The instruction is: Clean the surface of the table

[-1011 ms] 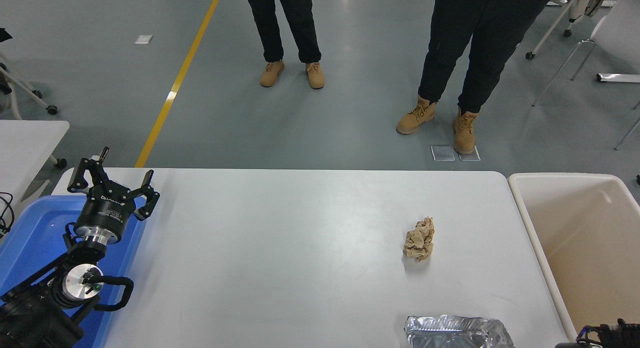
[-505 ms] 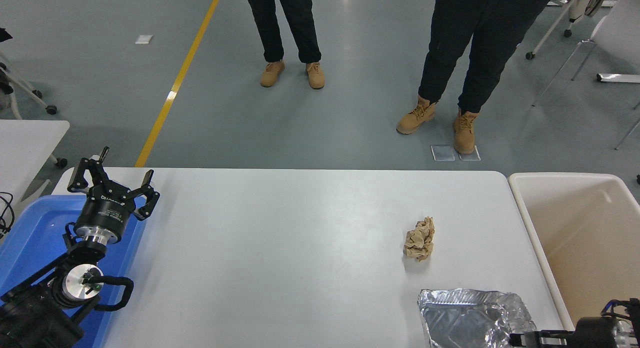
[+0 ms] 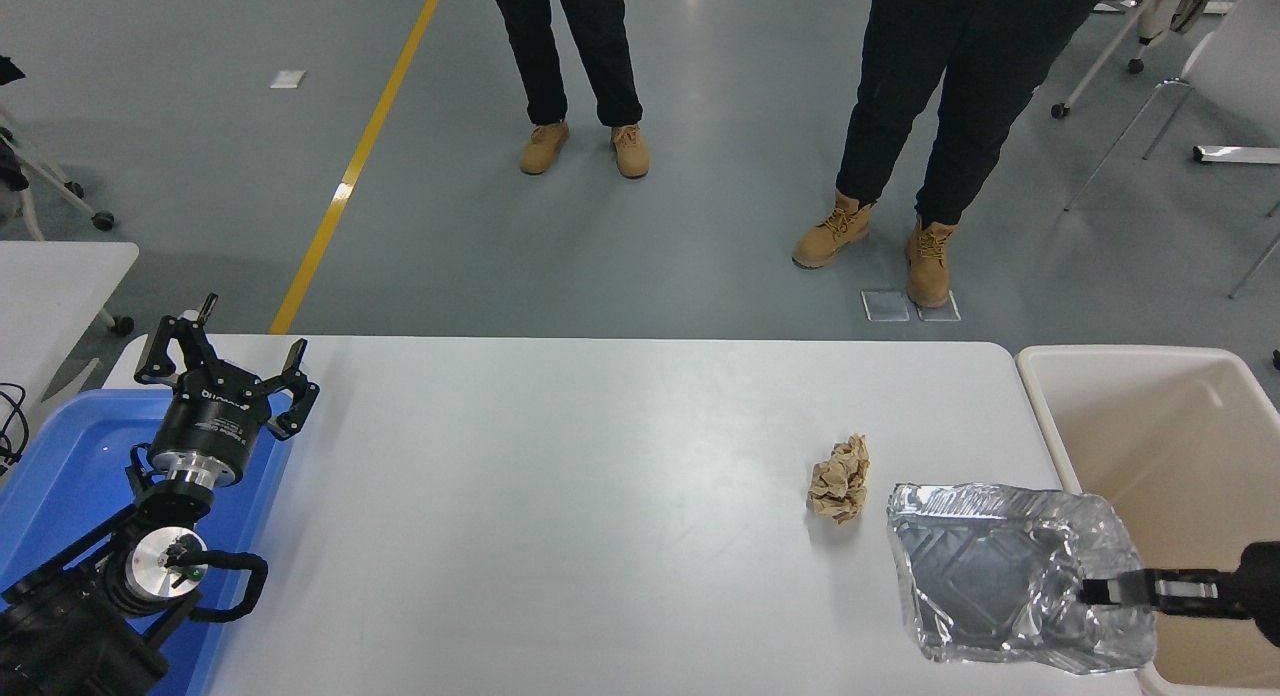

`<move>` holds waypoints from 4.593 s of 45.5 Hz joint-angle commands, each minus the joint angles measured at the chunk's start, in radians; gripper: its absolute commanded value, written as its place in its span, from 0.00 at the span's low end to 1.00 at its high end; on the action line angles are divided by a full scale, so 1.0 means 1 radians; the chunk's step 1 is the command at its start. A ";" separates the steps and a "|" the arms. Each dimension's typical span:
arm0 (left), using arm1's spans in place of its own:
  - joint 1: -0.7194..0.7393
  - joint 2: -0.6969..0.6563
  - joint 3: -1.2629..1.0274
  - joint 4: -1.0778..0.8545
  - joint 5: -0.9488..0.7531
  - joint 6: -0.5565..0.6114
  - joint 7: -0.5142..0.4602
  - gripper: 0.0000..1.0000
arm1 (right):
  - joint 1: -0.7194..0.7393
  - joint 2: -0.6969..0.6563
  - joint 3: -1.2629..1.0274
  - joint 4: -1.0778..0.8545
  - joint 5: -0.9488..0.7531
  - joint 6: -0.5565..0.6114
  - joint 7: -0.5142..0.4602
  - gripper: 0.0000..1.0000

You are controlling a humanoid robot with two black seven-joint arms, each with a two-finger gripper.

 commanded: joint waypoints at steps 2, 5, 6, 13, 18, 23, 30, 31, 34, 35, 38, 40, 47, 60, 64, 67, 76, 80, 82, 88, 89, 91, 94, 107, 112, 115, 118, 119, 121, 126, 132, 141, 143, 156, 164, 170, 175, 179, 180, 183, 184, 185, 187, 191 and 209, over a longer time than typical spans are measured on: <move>0.000 0.000 0.000 0.000 0.001 0.000 0.000 0.99 | 0.087 -0.064 0.002 0.018 0.006 0.087 0.003 0.00; 0.000 0.000 0.000 0.000 0.000 0.000 0.000 0.99 | 0.101 -0.074 0.002 0.023 0.006 0.098 0.003 0.00; 0.000 0.000 0.000 0.000 0.000 0.000 0.000 0.99 | 0.105 -0.074 0.002 0.023 0.006 0.101 0.003 0.00; 0.000 0.000 0.000 0.000 0.000 0.000 0.000 0.99 | 0.133 -0.064 0.005 0.021 0.027 0.109 0.003 0.00; 0.000 0.000 -0.001 0.000 0.001 0.000 0.000 0.99 | 0.159 -0.055 0.008 0.017 0.078 0.107 -0.004 0.00; 0.000 0.000 0.000 0.000 0.001 0.000 0.000 0.99 | 0.194 -0.009 0.011 0.000 0.098 0.104 -0.009 0.00; 0.000 0.000 0.000 0.000 0.001 0.000 0.000 0.99 | 0.227 0.014 0.011 -0.043 0.138 0.104 -0.013 0.00; 0.000 0.000 0.000 0.000 0.000 0.000 0.000 0.99 | 0.228 0.020 0.011 -0.052 0.144 0.106 -0.016 0.00; 0.000 0.000 0.000 0.000 0.001 0.000 0.000 0.99 | 0.237 0.049 0.009 -0.092 0.162 0.107 -0.018 0.00; 0.000 0.000 0.000 0.000 0.001 0.000 0.000 0.99 | 0.240 0.057 0.009 -0.108 0.170 0.107 -0.017 0.00; 0.000 0.000 0.000 0.000 0.001 0.000 0.000 0.99 | 0.242 0.072 0.008 -0.151 0.200 0.110 -0.018 0.00; 0.000 0.000 0.000 0.000 0.001 0.000 0.000 0.99 | 0.244 0.084 0.008 -0.178 0.222 0.110 -0.018 0.00; 0.000 0.000 0.000 0.000 0.001 0.000 0.000 0.99 | 0.231 0.144 -0.006 -0.322 0.288 0.110 -0.023 0.00; 0.000 0.000 0.000 0.000 0.001 0.000 0.000 0.99 | 0.121 0.265 -0.011 -0.638 0.372 0.104 -0.023 0.00; 0.000 0.000 0.000 0.000 0.001 0.000 0.000 0.99 | 0.073 0.305 -0.012 -0.741 0.415 0.104 -0.023 0.00; 0.000 0.000 0.000 0.000 0.000 0.000 0.000 0.99 | 0.056 0.319 -0.012 -0.787 0.432 0.103 -0.023 0.00; 0.000 0.000 0.000 0.000 0.001 0.000 0.000 0.99 | 0.012 0.351 -0.011 -0.930 0.526 0.101 -0.027 0.00; 0.000 0.000 0.000 0.000 0.000 0.000 0.000 0.99 | -0.016 0.367 -0.011 -0.993 0.582 0.101 -0.039 0.00; 0.000 0.000 0.000 0.000 0.001 0.000 0.000 0.99 | -0.029 0.371 -0.011 -1.020 0.615 0.101 -0.046 0.00; 0.000 0.000 0.000 0.000 0.001 0.000 0.000 0.99 | -0.065 0.383 -0.009 -1.079 0.702 0.100 -0.069 0.00; 0.000 0.000 0.000 0.000 0.001 0.000 0.000 0.99 | -0.069 0.383 -0.009 -1.086 0.716 0.100 -0.073 0.00; 0.000 0.000 0.000 0.000 0.000 0.000 0.000 0.99 | -0.079 0.383 -0.011 -1.099 0.743 0.100 -0.084 0.00; 0.000 0.000 0.000 0.000 0.001 0.000 0.000 0.99 | -0.095 0.383 -0.009 -1.114 0.779 0.100 -0.096 0.00; 0.000 0.000 0.000 0.000 0.000 0.000 0.000 0.99 | -0.172 0.385 -0.008 -1.139 0.828 0.098 -0.122 0.00; 0.000 0.000 0.000 0.000 0.001 0.000 0.000 0.99 | -0.195 0.400 -0.008 -1.172 0.862 0.098 -0.150 0.00; 0.000 0.000 0.000 0.000 0.001 0.000 0.000 0.99 | -0.207 0.413 -0.008 -1.197 0.889 0.096 -0.174 0.00; 0.000 0.000 0.000 0.000 0.001 0.000 0.000 0.99 | -0.218 0.428 -0.008 -1.218 0.918 0.096 -0.211 0.00; 0.000 0.000 0.000 0.000 0.001 0.000 0.000 0.99 | -0.224 0.432 -0.006 -1.223 0.928 0.096 -0.222 0.00; 0.000 0.000 0.000 0.000 0.001 0.000 0.000 0.99 | -0.233 0.437 -0.006 -1.226 0.941 0.093 -0.243 0.00; 0.000 0.000 0.000 0.000 0.001 0.000 0.000 0.99 | -0.244 0.445 -0.006 -1.226 0.964 0.077 -0.282 0.00; 0.002 0.000 0.000 0.000 0.001 0.000 0.000 0.99 | -0.255 0.463 -0.001 -1.226 0.974 0.058 -0.326 0.00; 0.000 0.000 0.000 0.000 0.001 0.000 0.000 0.99 | -0.286 0.508 0.000 -1.226 0.972 0.040 -0.331 0.00; 0.000 0.000 0.000 0.000 0.001 0.000 0.000 0.99 | -0.295 0.521 0.000 -1.226 0.972 0.029 -0.331 0.00; 0.000 0.000 0.000 0.000 0.001 0.000 0.000 0.99 | -0.321 0.574 0.002 -1.226 0.972 -0.009 -0.331 0.00; 0.000 0.000 0.000 0.000 0.001 0.000 0.000 0.99 | -0.326 0.610 0.003 -1.228 0.972 -0.038 -0.331 0.00; 0.000 0.000 -0.001 0.000 0.001 0.000 0.000 0.99 | -0.326 0.637 0.003 -1.228 0.972 -0.068 -0.331 0.00; 0.000 0.000 0.000 0.000 0.000 0.000 0.000 0.99 | -0.327 0.650 0.002 -1.229 0.971 -0.078 -0.336 0.00; 0.000 0.000 0.000 0.000 0.001 0.000 0.000 0.99 | -0.332 0.653 0.002 -1.229 0.971 -0.088 -0.337 0.00; 0.000 0.000 -0.001 0.000 0.001 0.000 0.000 0.99 | -0.335 0.653 0.002 -1.229 0.971 -0.089 -0.337 0.00; 0.000 0.000 0.000 0.000 0.001 0.000 0.000 0.99 | -0.338 0.653 0.002 -1.229 0.972 -0.091 -0.337 0.00; 0.000 0.000 0.000 0.000 0.001 0.000 0.000 0.99 | -0.339 0.653 0.002 -1.229 0.972 -0.091 -0.337 0.00; 0.000 0.000 0.000 0.000 0.001 0.000 0.000 0.99 | -0.339 0.653 0.002 -1.229 0.972 -0.091 -0.337 0.00; 0.000 0.000 0.000 0.000 0.001 0.000 0.000 0.99 | -0.339 0.653 0.003 -1.229 0.972 -0.091 -0.337 0.00; 0.000 0.000 0.000 0.000 0.001 0.000 0.000 0.99 | -0.341 0.652 0.003 -1.229 0.972 -0.091 -0.337 0.00; 0.000 0.000 0.000 0.000 0.001 0.000 0.000 0.99 | -0.362 0.660 0.002 -1.229 0.971 -0.103 -0.337 0.00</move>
